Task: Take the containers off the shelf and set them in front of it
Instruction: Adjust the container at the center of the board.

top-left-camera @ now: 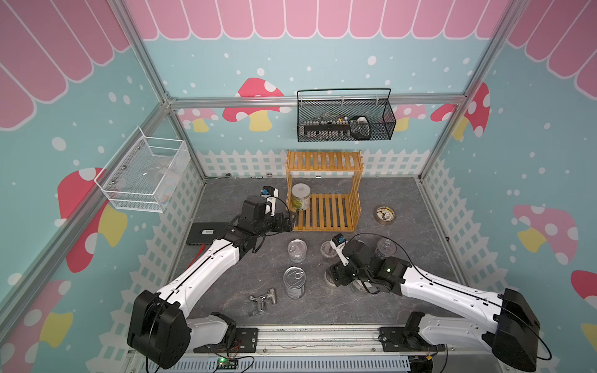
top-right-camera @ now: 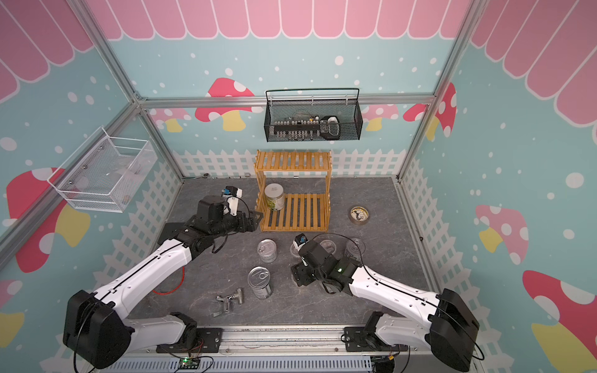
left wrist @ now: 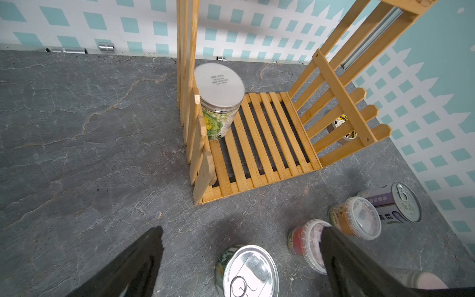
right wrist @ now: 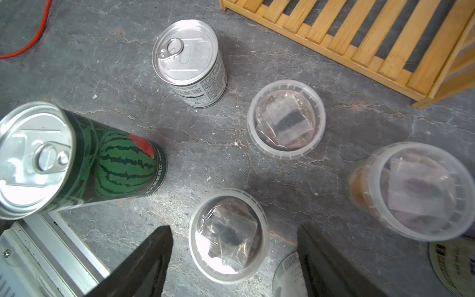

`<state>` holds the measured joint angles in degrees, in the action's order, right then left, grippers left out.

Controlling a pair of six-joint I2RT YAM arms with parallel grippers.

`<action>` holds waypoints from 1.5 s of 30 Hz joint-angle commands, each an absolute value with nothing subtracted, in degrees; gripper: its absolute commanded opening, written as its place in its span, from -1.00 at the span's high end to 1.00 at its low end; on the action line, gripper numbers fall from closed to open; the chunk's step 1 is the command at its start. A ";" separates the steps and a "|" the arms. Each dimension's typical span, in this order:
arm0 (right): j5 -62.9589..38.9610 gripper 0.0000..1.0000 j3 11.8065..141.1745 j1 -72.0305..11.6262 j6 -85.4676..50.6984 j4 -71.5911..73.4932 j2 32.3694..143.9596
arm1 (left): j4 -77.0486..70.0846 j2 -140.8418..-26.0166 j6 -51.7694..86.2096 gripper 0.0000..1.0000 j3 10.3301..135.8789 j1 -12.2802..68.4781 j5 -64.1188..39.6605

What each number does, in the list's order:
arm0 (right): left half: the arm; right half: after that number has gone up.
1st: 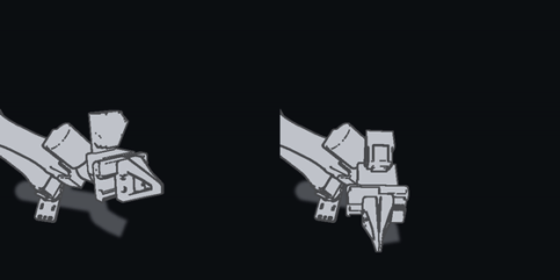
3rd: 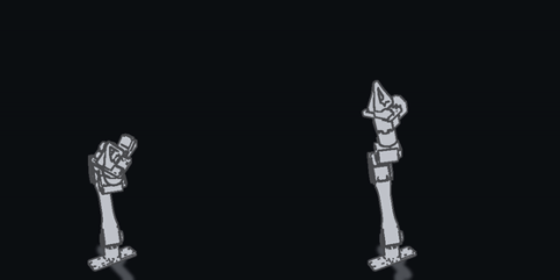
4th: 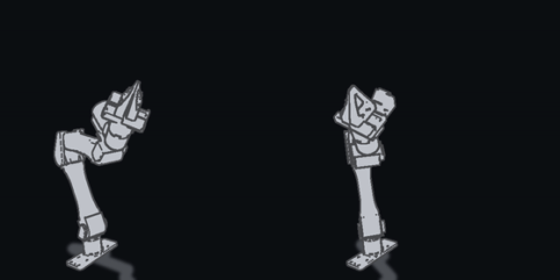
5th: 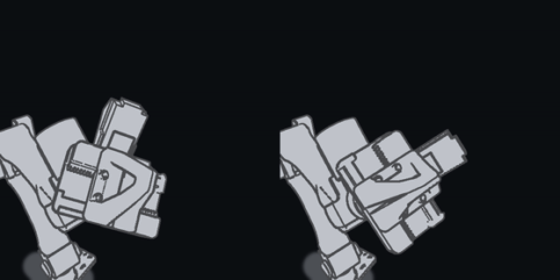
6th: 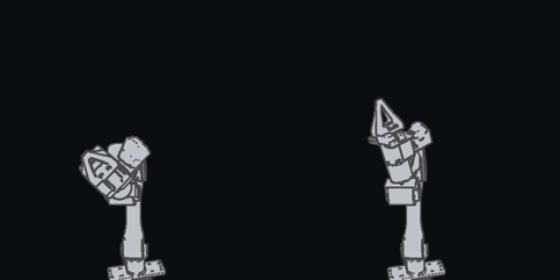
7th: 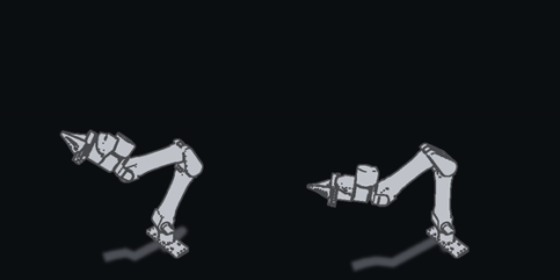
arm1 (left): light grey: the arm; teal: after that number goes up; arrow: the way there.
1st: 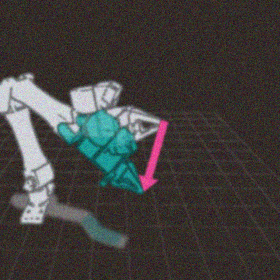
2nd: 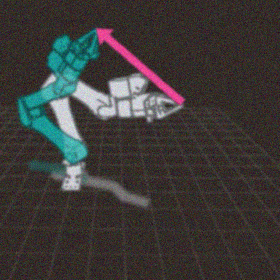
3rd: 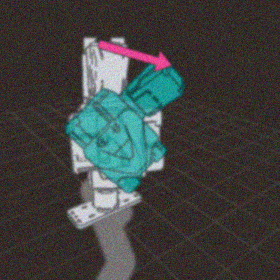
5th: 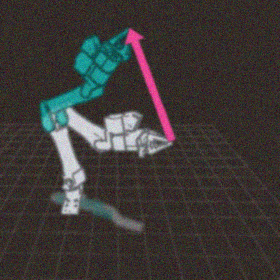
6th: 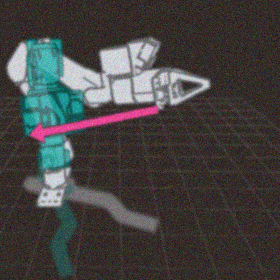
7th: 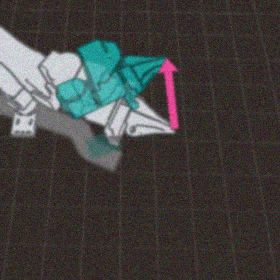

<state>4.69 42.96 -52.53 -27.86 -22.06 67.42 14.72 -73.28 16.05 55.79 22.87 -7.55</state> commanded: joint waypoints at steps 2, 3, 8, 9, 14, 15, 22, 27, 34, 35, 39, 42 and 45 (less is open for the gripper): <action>1.35 -0.65 43.32 -51.17 -26.36 -17.62 69.77 | 14.22 -72.16 15.29 -0.97 56.54 22.53 -7.87; 0.67 -0.65 43.27 -50.86 -26.28 -16.95 70.53 | 14.22 -72.16 15.29 -0.98 56.58 22.49 -7.86; -0.58 -0.66 43.16 -50.19 -25.32 -16.57 73.49 | 14.34 -72.06 15.12 -0.97 56.58 22.50 -7.73; -1.01 -0.67 43.26 -50.06 -25.25 -16.47 73.73 | 14.41 -71.99 15.12 -0.98 56.52 22.50 -7.73; -2.24 -0.67 42.91 -50.11 -24.79 -16.78 74.55 | 14.41 -72.16 15.03 -0.97 56.56 22.49 -7.68; -2.53 -0.67 42.73 -50.08 -24.76 -16.79 74.77 | 14.41 -72.29 15.07 -0.97 56.57 22.48 -7.73; -2.54 -0.68 42.01 -50.10 -24.54 -16.94 75.75 | 14.30 -72.51 15.03 -0.97 56.57 22.49 -8.03; -4.63 -0.68 41.89 -50.12 -24.35 -16.93 76.14 | 14.41 -72.45 15.03 -0.97 56.56 22.45 -8.04; -5.58 -0.67 41.04 -50.11 -24.35 -17.83 75.72 | 14.26 -72.64 15.03 -0.98 56.52 22.43 -8.27; -5.75 -0.67 40.96 -50.15 -24.34 -17.83 75.45 | 14.35 -72.78 15.03 -0.98 56.60 22.42 -8.40; -6.39 -0.67 40.87 -50.26 -24.26 -17.98 75.39 | 14.35 -72.77 15.03 -0.98 56.54 22.50 -8.43; -7.12 -0.66 40.87 -50.44 -24.13 -17.97 75.01 | 14.36 -72.68 15.03 -0.98 56.54 22.50 -8.44; -7.54 -0.65 40.96 -50.59 -23.92 -18.08 74.26 | 14.25 -72.75 15.03 -0.98 56.60 22.49 -8.45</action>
